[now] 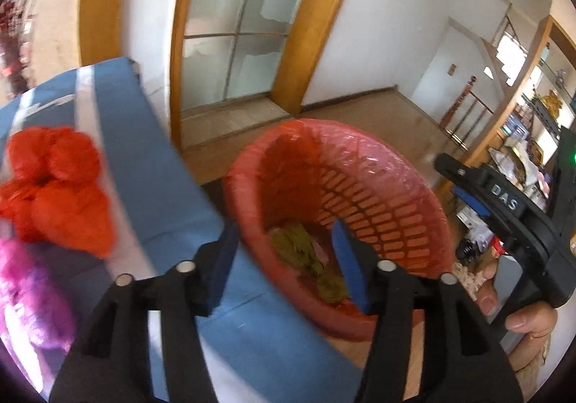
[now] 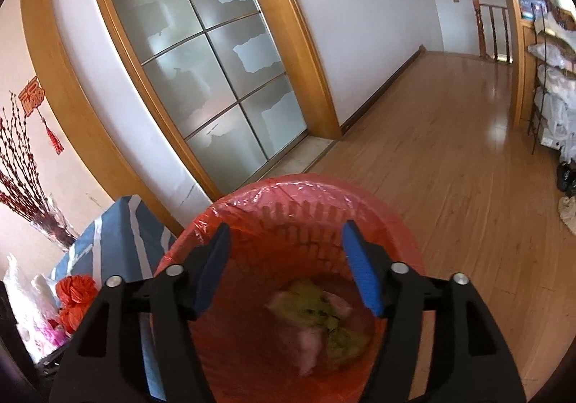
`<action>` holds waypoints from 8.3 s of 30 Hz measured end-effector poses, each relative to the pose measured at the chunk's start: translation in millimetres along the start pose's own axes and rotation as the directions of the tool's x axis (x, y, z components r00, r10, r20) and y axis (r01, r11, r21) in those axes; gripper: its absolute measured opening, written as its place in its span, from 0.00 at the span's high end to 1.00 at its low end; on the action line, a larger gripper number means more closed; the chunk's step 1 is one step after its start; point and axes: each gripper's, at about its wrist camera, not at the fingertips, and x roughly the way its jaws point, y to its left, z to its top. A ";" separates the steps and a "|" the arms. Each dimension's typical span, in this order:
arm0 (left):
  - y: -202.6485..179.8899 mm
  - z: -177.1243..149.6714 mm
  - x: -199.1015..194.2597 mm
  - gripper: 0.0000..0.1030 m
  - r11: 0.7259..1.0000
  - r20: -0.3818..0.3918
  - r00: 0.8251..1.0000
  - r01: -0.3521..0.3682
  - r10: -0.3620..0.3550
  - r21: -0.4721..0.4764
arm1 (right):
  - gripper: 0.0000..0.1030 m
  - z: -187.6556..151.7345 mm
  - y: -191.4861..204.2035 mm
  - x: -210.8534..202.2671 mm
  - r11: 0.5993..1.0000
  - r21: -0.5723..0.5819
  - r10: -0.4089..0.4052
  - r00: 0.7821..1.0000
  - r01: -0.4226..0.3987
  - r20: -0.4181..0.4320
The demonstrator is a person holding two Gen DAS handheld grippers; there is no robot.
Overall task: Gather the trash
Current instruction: 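Move both tools back to the bag pile on the table, then grasp the bubble wrap with the right tool while the left tool grasps the green bag, then carry both held items over the orange wastebasket, then open both tools to drop the items into the wastebasket, then move both tools back over the remaining bags on the table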
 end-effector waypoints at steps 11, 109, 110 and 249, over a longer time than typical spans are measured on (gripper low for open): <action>63.9 -26.4 -85.5 0.16 0.978 0.129 0.974 -0.169 0.185 -0.124 | 0.29 -26.2 40.5 -13.7 0.991 -0.122 0.051 0.998 -0.056 -0.038; 245.3 -85.7 -210.1 0.72 0.841 0.045 0.884 -0.426 0.465 -0.333 | 0.88 -38.5 189.3 -44.0 0.843 -0.255 0.443 0.881 -0.473 -0.167; 242.6 -86.5 -216.1 0.73 0.843 0.055 0.884 -0.423 0.465 -0.334 | 0.88 -38.3 187.5 -45.8 0.844 -0.253 0.444 0.881 -0.473 -0.165; 252.5 -116.0 -238.8 0.22 0.764 0.120 0.805 -0.487 0.580 -0.423 | 0.20 -137.5 255.7 -23.5 0.794 -0.447 0.311 0.907 -0.412 -0.284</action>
